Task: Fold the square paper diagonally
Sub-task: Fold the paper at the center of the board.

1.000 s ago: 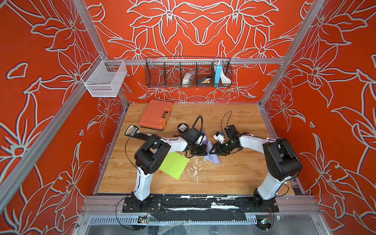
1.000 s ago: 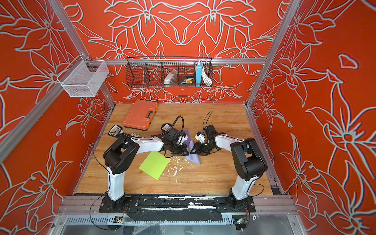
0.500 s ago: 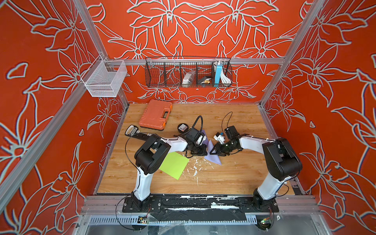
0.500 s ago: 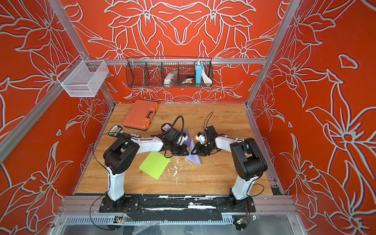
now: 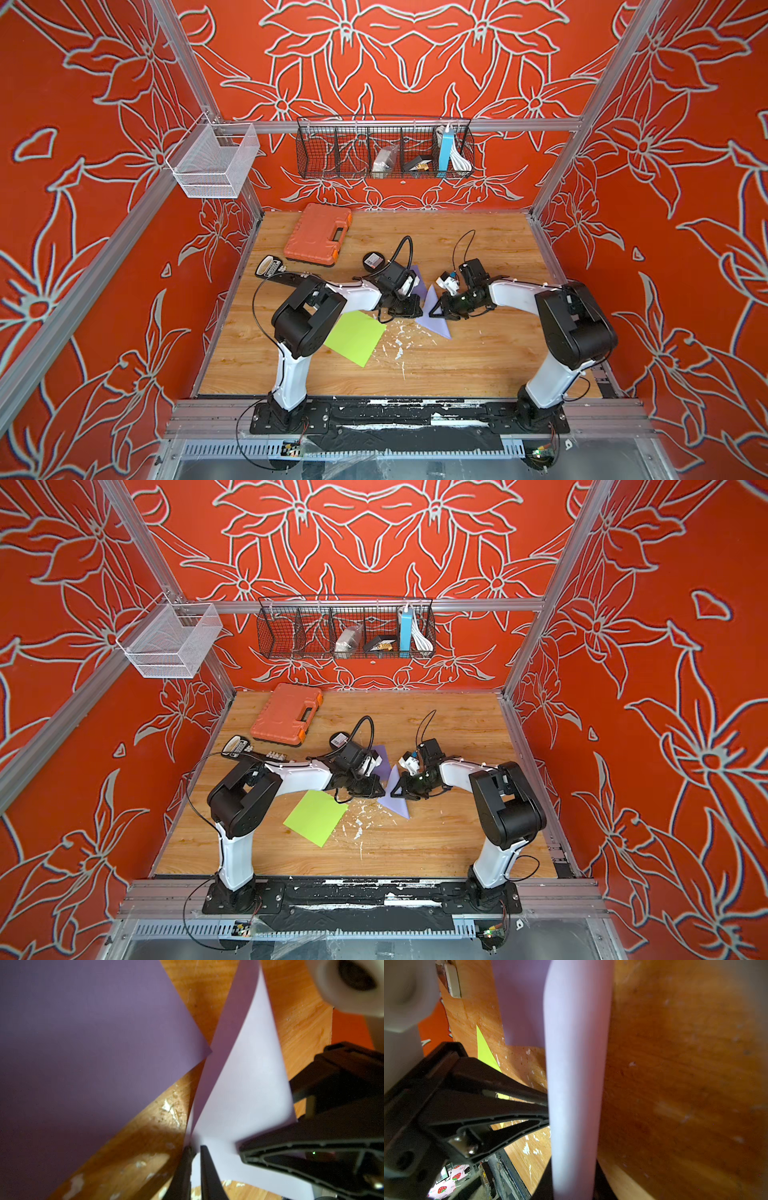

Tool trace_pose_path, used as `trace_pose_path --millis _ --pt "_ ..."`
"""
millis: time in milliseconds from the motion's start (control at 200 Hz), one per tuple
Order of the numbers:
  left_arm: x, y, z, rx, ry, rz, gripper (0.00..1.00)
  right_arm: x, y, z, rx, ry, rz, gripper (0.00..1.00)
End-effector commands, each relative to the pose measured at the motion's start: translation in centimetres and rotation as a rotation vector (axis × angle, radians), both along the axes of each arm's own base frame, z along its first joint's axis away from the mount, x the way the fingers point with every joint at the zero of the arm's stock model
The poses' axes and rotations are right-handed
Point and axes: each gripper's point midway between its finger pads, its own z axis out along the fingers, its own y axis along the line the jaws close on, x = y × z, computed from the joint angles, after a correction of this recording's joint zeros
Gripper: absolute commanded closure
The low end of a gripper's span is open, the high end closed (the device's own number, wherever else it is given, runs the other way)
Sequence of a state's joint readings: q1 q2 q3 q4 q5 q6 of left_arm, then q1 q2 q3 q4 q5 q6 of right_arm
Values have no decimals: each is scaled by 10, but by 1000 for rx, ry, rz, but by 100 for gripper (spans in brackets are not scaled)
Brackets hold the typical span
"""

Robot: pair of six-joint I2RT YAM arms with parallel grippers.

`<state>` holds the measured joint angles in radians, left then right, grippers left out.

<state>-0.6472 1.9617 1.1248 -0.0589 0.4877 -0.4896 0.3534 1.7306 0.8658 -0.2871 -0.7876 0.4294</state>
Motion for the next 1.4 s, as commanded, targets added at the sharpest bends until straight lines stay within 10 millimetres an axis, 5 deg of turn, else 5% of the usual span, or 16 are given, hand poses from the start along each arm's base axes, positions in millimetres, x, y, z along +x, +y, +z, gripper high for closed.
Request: trace_pose_path --millis 0,185,400,681,841,1171,1396 --pt "1 3 11 -18 -36 9 81 -4 -1 2 14 -1 -3 79" --pt "-2 2 31 -77 -82 4 73 -2 1 7 33 -20 0 81" --pt "-1 9 84 -134 -216 25 68 0 4 31 77 -90 19 81" --pt "-4 32 131 -154 -249 75 61 0 4 99 121 -301 68 80" --pt "6 52 176 -133 -251 141 55 15 10 139 187 -476 72 81" --pt "9 90 277 -213 -431 -33 56 36 32 224 330 -793 220 82" --pt "-9 90 295 -291 -648 -189 55 26 40 265 428 -995 358 83"
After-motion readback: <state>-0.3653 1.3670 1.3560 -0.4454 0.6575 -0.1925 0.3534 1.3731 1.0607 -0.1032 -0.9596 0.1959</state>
